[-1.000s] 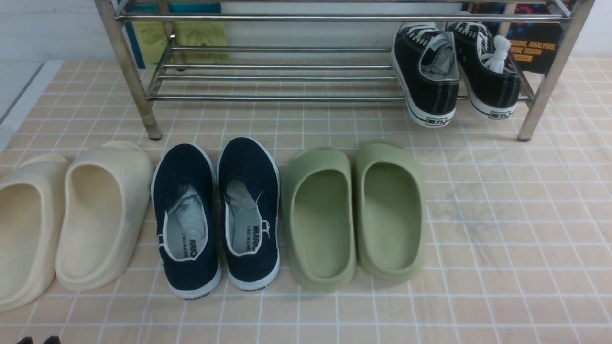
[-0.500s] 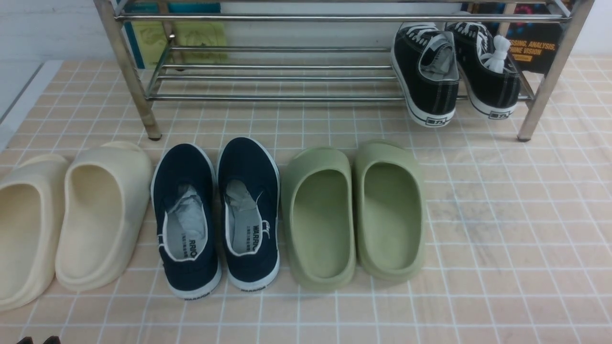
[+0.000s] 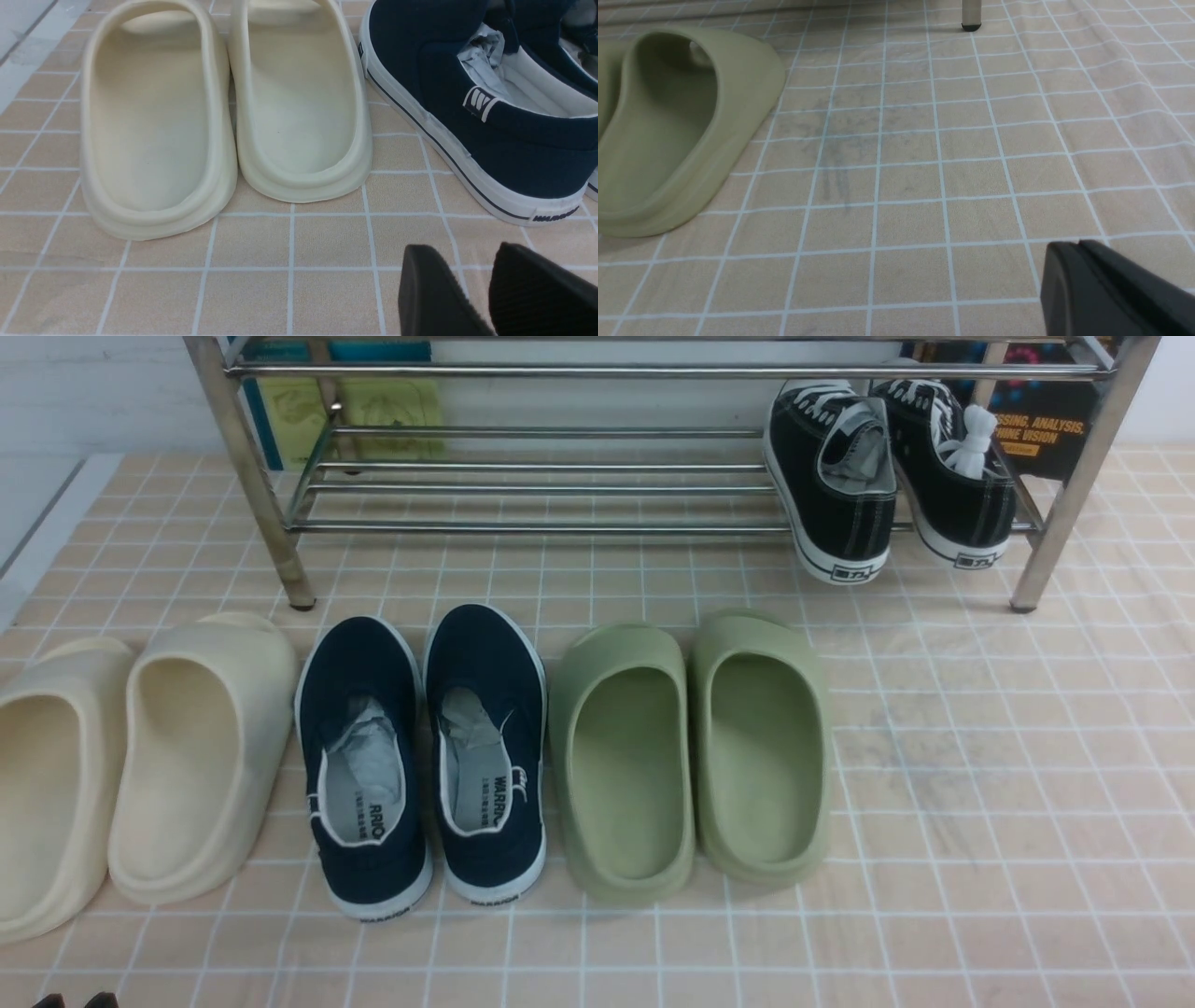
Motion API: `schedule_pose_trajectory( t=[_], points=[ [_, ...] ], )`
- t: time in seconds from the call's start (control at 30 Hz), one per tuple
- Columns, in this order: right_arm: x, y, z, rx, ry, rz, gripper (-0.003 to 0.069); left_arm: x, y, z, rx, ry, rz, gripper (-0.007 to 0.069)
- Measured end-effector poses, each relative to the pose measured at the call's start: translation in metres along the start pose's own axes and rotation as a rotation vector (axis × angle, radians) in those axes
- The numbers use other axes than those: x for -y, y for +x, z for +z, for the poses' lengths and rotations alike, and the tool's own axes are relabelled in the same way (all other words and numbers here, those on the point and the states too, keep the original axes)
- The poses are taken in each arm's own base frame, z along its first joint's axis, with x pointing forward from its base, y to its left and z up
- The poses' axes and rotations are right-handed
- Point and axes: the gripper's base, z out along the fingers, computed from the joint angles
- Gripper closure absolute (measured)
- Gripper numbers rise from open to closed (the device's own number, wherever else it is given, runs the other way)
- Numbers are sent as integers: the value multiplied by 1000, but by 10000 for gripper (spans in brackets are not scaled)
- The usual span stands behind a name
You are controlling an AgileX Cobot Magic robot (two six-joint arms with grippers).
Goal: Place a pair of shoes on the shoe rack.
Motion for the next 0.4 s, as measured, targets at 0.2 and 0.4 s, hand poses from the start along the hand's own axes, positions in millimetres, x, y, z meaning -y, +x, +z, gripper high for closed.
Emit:
schedule_pose_trajectory(
  t=[0.2, 0.4],
  points=[
    [0, 0, 0, 0, 0, 0, 615, 0, 0, 0, 0, 0, 0, 384],
    [0, 0, 0, 0, 0, 0, 606, 0, 0, 0, 0, 0, 0, 384]
  ],
)
